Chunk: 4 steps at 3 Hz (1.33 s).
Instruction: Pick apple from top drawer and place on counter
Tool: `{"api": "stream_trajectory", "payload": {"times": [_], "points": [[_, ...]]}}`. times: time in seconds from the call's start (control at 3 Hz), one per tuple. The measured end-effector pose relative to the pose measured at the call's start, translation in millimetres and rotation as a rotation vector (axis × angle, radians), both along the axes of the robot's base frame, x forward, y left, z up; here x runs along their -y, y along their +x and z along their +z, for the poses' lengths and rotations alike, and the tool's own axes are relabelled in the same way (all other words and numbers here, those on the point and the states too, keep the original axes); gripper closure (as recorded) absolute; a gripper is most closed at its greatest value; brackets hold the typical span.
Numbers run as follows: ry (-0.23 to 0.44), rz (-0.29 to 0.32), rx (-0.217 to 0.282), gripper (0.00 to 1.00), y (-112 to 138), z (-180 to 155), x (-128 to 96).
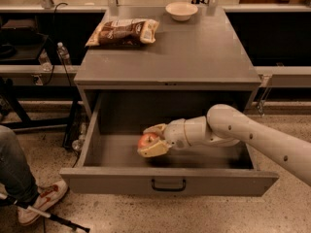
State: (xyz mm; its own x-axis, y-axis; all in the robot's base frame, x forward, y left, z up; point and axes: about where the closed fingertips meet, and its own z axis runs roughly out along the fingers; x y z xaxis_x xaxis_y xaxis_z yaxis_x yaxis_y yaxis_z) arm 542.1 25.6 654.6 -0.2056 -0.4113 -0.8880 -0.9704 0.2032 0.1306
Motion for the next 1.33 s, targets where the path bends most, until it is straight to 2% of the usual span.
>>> {"api": "stream_trajectory", "payload": {"times": [0.33,0.67,1.0,1.33], "points": [[0.042,-0.038,0.048,1.0,15,27,31],[0.051,-0.06,0.082,1.0,27,52,62],[0.051,-0.06,0.082,1.0,27,52,62],[0.065,-0.154,0.115,1.0,26,76,96]]}}
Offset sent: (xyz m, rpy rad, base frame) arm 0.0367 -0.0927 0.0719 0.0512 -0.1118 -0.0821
